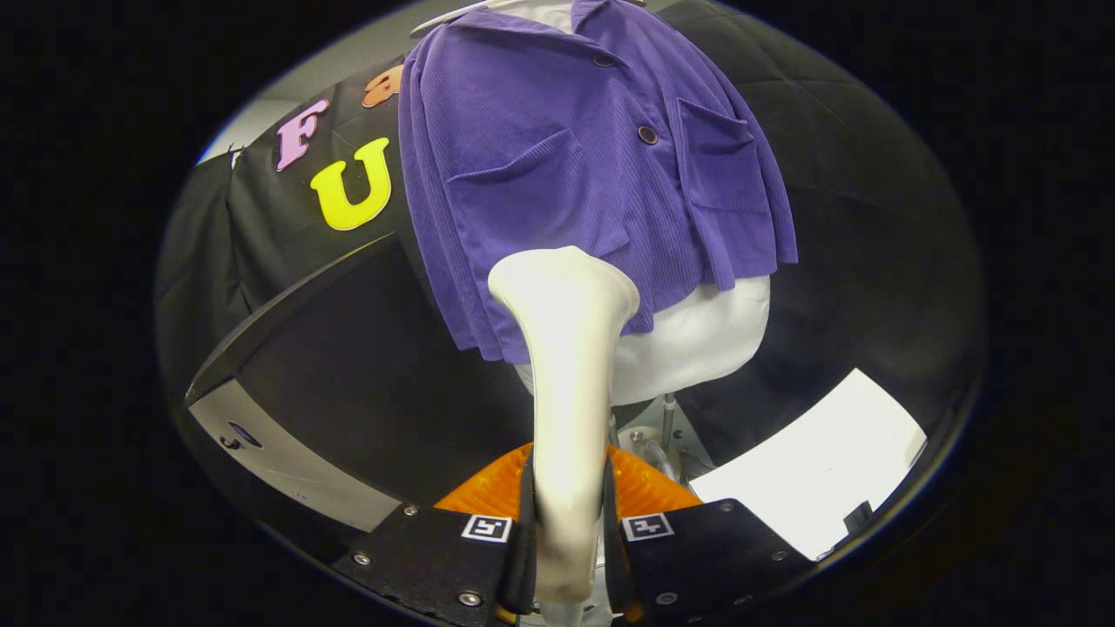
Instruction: Iron the clothes twice with a garment steamer, once on the left side and once on the right side.
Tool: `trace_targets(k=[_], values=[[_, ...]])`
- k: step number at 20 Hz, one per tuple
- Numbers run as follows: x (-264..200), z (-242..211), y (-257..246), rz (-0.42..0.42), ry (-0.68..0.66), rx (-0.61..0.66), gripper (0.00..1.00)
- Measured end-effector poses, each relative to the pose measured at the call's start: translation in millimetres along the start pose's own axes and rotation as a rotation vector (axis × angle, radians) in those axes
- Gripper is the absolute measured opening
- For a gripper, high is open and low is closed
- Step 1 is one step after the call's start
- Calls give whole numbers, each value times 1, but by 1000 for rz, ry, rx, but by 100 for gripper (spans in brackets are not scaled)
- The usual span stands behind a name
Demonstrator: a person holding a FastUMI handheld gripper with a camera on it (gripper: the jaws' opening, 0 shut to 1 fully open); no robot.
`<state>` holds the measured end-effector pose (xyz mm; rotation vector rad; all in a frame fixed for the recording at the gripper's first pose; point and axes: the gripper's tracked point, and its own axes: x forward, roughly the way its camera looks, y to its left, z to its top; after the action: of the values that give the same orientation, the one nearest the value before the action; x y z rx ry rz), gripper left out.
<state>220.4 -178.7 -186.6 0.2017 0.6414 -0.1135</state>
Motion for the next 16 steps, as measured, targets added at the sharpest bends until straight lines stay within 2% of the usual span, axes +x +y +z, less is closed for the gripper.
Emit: trace_targets(k=[3,7,16], values=[[-24,7,2,13,-37,-10,32],[-77,40,3,36,-154,-27,32],[-160,142,8,98,-355,-65,31]])
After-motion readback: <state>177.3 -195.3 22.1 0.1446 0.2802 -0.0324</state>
